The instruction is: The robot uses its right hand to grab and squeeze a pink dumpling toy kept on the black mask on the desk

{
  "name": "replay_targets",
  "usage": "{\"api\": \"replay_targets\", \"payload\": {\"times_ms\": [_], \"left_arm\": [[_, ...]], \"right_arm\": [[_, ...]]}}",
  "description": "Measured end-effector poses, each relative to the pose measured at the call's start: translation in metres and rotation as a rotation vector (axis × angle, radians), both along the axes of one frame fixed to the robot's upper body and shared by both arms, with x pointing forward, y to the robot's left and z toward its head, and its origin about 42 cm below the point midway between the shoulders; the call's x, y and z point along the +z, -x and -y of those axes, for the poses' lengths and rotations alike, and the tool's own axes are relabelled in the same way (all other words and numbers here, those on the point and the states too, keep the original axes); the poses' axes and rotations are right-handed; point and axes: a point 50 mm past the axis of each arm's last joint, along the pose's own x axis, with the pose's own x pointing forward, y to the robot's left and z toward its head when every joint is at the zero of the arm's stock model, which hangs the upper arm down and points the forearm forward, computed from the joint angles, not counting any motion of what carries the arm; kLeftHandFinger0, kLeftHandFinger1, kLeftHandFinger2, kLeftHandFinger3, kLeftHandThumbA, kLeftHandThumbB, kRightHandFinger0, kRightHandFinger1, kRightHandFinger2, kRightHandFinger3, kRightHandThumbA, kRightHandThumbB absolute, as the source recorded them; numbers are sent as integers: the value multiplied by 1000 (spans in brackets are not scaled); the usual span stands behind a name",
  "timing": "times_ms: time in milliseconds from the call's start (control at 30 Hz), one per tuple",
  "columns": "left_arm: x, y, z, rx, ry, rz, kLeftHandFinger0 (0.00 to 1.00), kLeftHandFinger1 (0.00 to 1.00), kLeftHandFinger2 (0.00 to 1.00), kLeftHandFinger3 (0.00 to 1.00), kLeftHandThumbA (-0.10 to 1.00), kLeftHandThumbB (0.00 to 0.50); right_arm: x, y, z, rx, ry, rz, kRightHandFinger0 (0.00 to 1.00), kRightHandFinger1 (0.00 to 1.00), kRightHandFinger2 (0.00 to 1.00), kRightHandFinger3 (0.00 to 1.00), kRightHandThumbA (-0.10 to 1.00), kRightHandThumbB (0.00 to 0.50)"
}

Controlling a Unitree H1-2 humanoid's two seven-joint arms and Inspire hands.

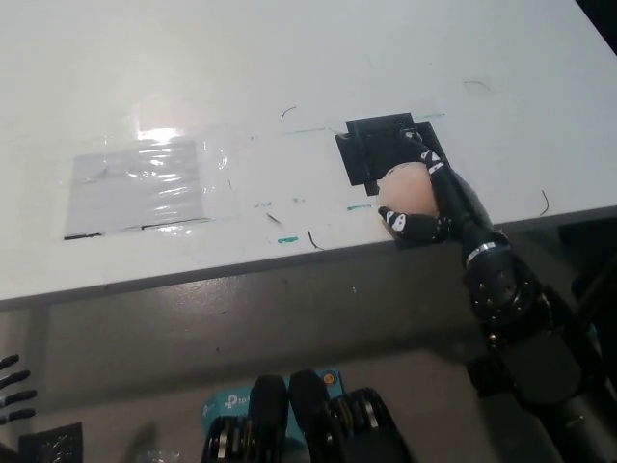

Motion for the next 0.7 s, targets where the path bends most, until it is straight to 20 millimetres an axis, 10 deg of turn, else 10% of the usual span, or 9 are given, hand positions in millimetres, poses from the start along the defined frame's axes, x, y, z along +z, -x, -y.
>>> {"api": "replay_targets", "payload": {"times_ms": [100,133,200,267,300,367,467,567,700], "left_arm": [[0,-1,0,0,0,2,726,734,808,856,1000,58],[1,-1,0,0,0,1,705,729,799,850,1000,63],[1,-1,-1,0,-3,0,712,728,795,846,1000,53],[2,-1,-3,0,-7,1,730,730,794,857,1000,47],[3,-1,-3,0,-8,3,740,728,790,858,1000,55],[3,-2,-3,-1,-8,3,753,722,788,855,1000,61],[3,-2,-3,-1,-7,2,724,719,792,855,1000,60],[2,-1,-3,0,-6,1,686,716,794,861,1000,50],[2,-1,-3,0,-6,1,699,722,804,864,1000,74]], "right_arm": [[-12,-7,-2,-11,13,-18,1000,1000,1000,1000,265,237],[-16,-10,-2,-12,24,-28,770,900,1000,1000,11,50],[-19,-14,-2,-1,51,-25,37,51,363,1000,-100,0],[-20,-19,-1,10,79,1,0,0,94,1000,-100,0],[-19,-22,1,15,97,30,0,0,13,809,-100,0],[-20,-24,2,26,128,74,0,35,24,53,-100,22],[-20,-24,3,24,127,136,0,274,587,243,-100,0],[-22,-23,2,16,115,197,82,220,613,454,-100,36],[-24,-19,-2,12,102,274,0,47,474,411,-100,76]]}}
